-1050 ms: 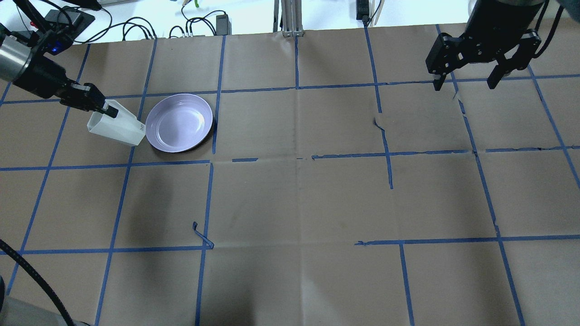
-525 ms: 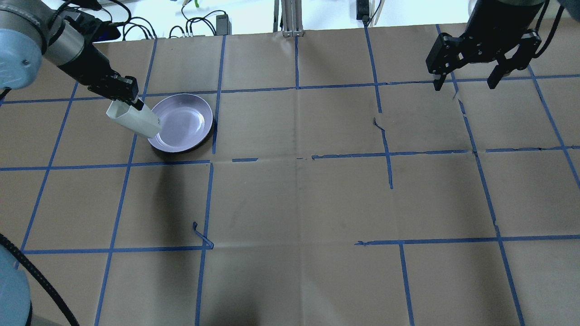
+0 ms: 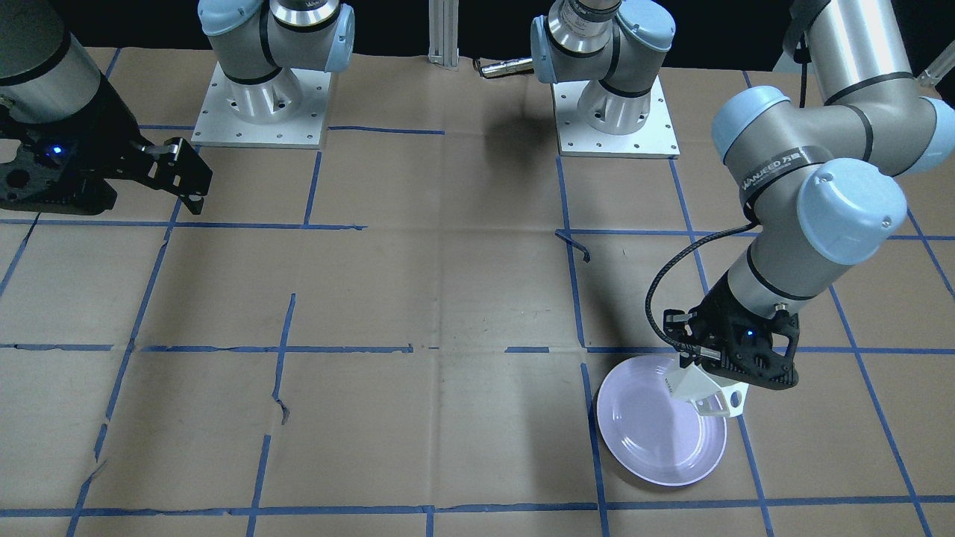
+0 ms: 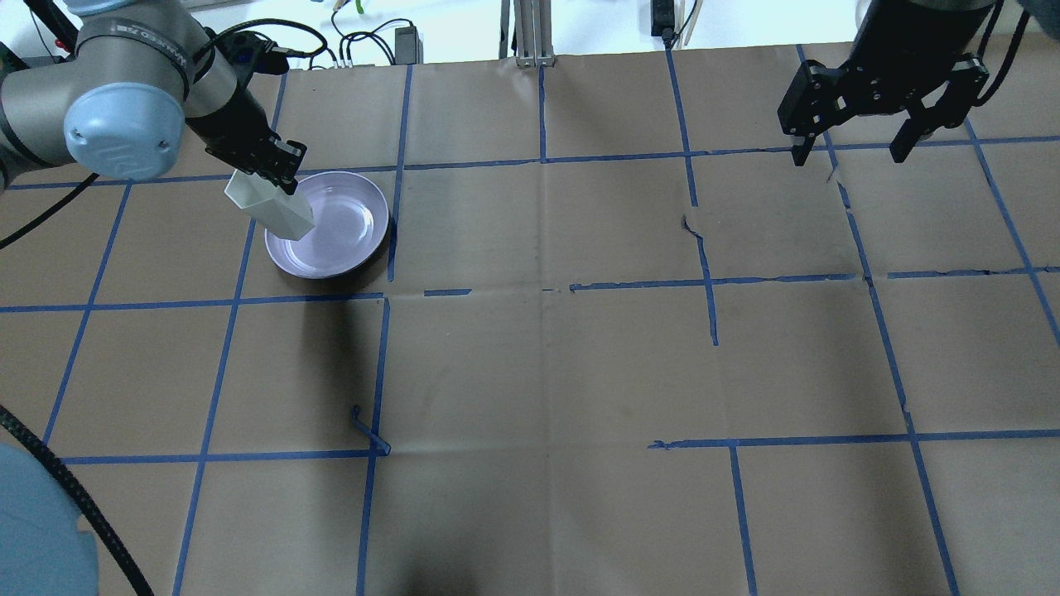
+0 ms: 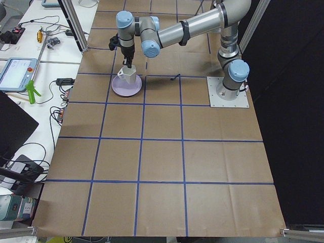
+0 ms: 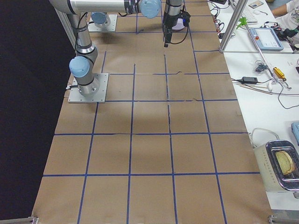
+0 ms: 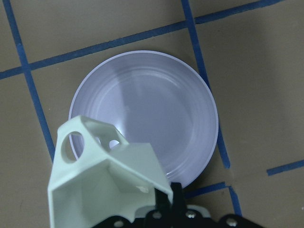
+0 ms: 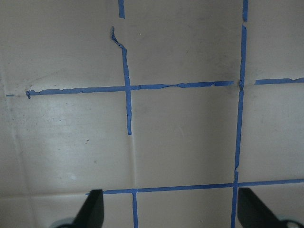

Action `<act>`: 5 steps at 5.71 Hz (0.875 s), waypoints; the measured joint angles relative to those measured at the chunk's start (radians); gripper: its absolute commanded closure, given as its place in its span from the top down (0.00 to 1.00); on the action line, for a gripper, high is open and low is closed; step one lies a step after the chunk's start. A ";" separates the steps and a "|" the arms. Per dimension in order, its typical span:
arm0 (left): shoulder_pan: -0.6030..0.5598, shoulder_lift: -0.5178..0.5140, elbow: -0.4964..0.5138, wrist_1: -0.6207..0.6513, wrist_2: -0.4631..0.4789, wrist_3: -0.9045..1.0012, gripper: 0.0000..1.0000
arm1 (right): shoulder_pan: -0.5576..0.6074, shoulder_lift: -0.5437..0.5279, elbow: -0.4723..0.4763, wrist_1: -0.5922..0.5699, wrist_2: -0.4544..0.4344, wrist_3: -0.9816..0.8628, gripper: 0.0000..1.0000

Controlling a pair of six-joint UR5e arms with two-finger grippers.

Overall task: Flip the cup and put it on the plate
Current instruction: 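Rotate the cup upright and lower it onto the plate with the left gripper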

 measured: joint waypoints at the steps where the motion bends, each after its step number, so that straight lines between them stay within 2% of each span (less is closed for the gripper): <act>1: -0.011 -0.014 -0.017 0.046 0.008 0.000 0.00 | 0.000 0.000 0.000 0.000 0.000 0.000 1.00; 4: -0.038 -0.076 -0.026 0.120 0.004 0.012 0.00 | 0.000 0.000 0.000 0.000 0.000 0.000 1.00; 5: -0.047 -0.087 -0.029 0.123 0.006 0.013 0.25 | 0.000 0.000 0.000 0.000 0.000 0.000 1.00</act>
